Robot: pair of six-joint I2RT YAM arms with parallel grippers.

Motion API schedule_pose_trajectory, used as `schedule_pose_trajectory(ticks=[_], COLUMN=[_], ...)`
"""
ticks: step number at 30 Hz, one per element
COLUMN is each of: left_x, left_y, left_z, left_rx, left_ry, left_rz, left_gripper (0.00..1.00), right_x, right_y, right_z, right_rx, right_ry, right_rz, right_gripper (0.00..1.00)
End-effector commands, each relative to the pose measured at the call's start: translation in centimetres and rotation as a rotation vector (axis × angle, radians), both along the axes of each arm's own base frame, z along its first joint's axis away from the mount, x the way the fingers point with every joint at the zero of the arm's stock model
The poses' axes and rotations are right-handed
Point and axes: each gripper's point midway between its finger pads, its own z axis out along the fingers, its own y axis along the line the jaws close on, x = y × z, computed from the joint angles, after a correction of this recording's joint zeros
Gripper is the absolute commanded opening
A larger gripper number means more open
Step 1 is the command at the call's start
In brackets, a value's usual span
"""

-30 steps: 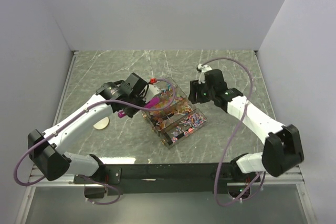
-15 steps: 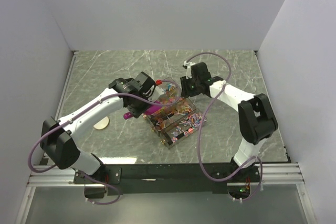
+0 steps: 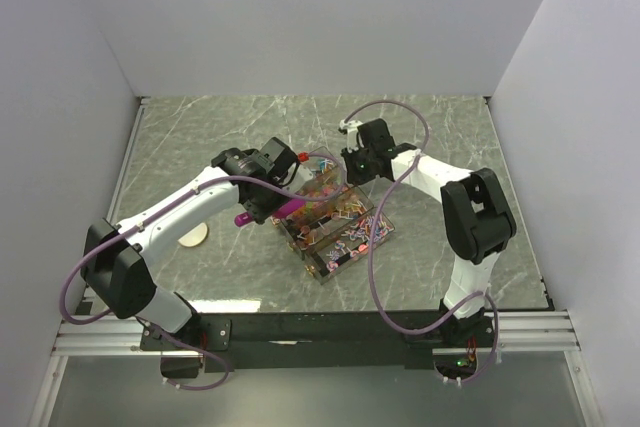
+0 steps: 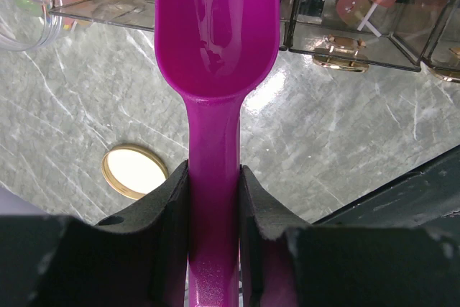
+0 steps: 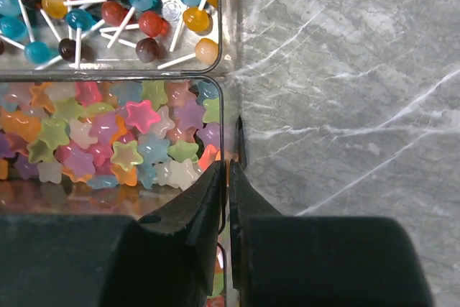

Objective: Pack the candies
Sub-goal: Scoop the fake candies from the storage box.

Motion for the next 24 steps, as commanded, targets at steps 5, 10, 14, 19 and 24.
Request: schedule_pose_trajectory(ticks=[5, 10, 14, 19, 24], left_x=[0.1, -0.4, -0.8, -1.8, -2.3], left_y=[0.3, 0.2, 0.1, -0.3, -0.9], left_z=[0.9, 1.3, 1.6, 1.2, 0.9], left_rx=[0.005, -0.009, -0.017, -0.002, 0.016], left_ry=[-0.030, -0.017, -0.002, 0.033, 0.060], left_rz=[0.006, 0.006, 0.004, -0.023, -0.047], left_gripper=[0.01, 0.01, 0.01, 0.01, 0.01], right_x=[-1.0, -2.2, -3.2, -4.3, -4.8], right_y=[0.1, -0.9, -1.2, -1.1, -1.2], right_z=[0.9, 0.9, 1.3, 1.1, 0.7], right_rx=[-0.065, -0.103, -0.108, -0.113, -0.133], right_ry=[-0.052, -0.059, -0.061, -0.071, -0.081], right_rz=[0.076, 0.078, 0.089, 0.113, 0.128], right_gripper=[0.04, 0.00, 0.00, 0.00, 0.00])
